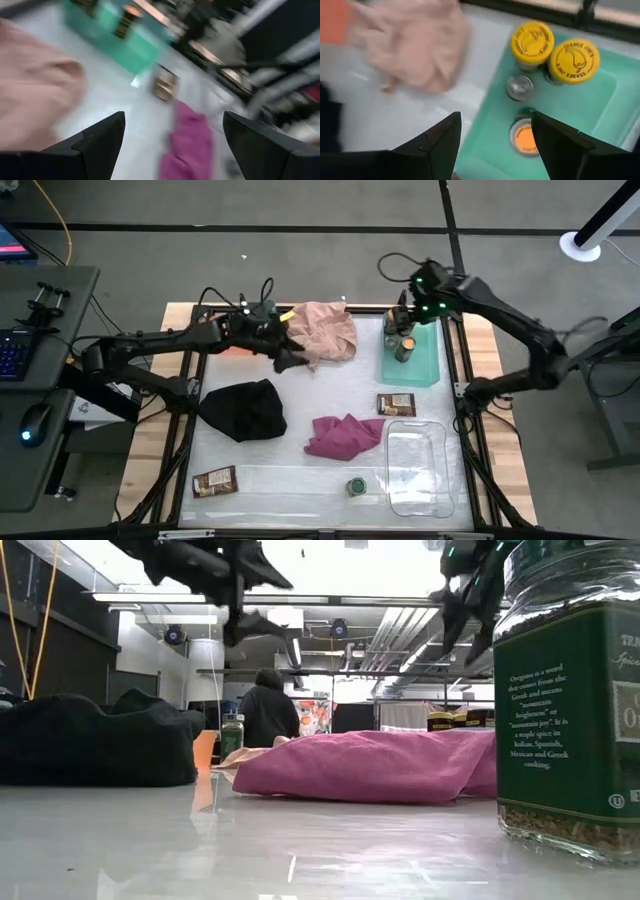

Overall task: Sort spices by type
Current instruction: Put the bottom orange seasoning pack into the orange bin

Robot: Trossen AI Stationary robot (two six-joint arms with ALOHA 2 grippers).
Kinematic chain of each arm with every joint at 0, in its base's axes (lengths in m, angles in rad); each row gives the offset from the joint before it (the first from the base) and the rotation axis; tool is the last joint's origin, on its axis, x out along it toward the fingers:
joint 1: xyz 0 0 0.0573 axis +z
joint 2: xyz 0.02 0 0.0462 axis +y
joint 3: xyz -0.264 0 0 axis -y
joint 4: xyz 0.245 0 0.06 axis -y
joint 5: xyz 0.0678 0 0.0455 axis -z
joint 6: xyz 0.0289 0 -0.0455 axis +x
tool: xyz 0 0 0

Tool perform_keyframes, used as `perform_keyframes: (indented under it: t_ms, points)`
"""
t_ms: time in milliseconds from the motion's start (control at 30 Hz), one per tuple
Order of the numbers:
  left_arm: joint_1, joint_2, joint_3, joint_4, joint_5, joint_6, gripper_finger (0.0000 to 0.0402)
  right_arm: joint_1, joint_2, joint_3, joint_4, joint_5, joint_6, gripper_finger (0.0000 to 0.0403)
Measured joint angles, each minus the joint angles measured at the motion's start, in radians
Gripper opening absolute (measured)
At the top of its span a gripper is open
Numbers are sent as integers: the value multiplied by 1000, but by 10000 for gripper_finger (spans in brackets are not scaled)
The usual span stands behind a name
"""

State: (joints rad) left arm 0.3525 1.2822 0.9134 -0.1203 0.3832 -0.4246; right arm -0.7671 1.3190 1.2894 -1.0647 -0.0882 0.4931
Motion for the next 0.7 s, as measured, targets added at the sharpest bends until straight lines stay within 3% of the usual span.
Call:
perform_keyframes:
  t_ms: [167,400,533,700]
  points:
    - [-169,-69,0,-263,49,94,321,86,-175,-4,-6,-1,77,235]
    - [-582,-113,0,-687,-117,100,321,282,-342,-11,-62,99,249,236]
    - [-827,-125,0,-812,-228,-67,321,407,-382,-12,-118,201,330,236]
    - [-1071,-111,0,-848,-375,-436,321,565,-384,-12,-163,263,388,236]
